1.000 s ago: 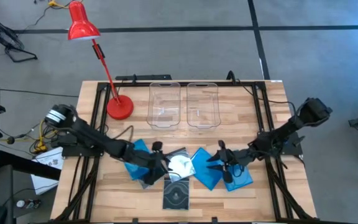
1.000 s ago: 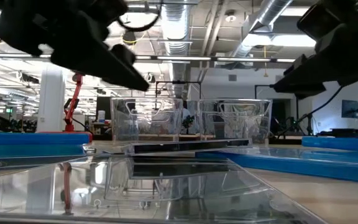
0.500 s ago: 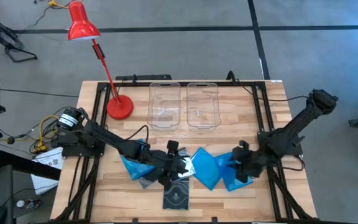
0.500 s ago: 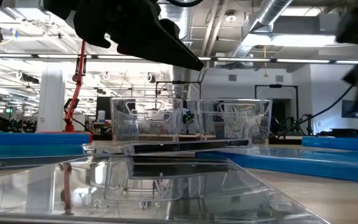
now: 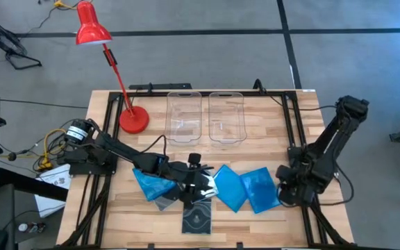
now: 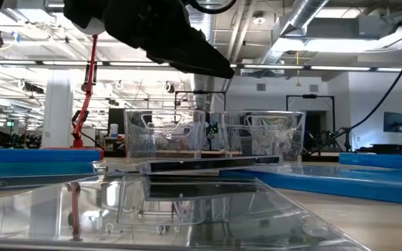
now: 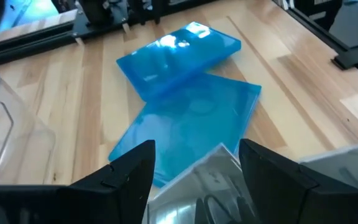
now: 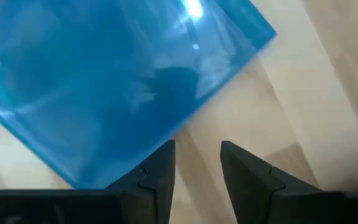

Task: Pick & place jewel cases by type
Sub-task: Put the right blue cd case into the right transparent bin

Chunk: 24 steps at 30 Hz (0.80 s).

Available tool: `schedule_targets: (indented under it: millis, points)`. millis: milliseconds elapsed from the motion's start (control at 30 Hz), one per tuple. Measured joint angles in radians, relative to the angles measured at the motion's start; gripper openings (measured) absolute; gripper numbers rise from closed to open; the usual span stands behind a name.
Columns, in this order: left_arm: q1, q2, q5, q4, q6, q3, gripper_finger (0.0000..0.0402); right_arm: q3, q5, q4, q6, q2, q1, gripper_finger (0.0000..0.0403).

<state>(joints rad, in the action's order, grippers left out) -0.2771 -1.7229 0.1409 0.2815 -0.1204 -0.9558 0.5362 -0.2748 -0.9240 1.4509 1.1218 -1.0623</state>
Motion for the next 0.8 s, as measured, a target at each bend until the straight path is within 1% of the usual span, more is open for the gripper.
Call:
schedule_targets:
  millis: [200, 367, 567, 700, 767, 800]
  points:
    - [0.003, 0.0, 0.001, 0.015, -0.003, 0.0, 0.0226, 0.0, 0.071, -0.005, -0.064, 0.11, -0.02, 0.012]
    - [0.003, 0.0, 0.0, 0.015, 0.0, 0.0, 0.0226, -0.001, 0.085, 0.078, -0.083, 0.173, -0.019, 0.012]
    - [0.003, 0.0, 0.007, 0.015, 0.009, 0.001, 0.0226, 0.0, 0.092, 0.182, -0.118, 0.219, 0.007, 0.012]
    - [0.005, -0.011, 0.051, -0.007, 0.043, 0.001, 0.0226, 0.002, 0.102, 0.197, -0.143, 0.241, 0.042, 0.012]
    - [0.006, -0.022, 0.062, -0.036, 0.049, 0.003, 0.0226, 0.003, 0.103, 0.198, -0.148, 0.24, 0.059, 0.012]
    - [0.006, -0.038, 0.062, -0.022, 0.053, 0.002, 0.0226, 0.003, 0.101, 0.199, -0.151, 0.24, 0.067, 0.012]
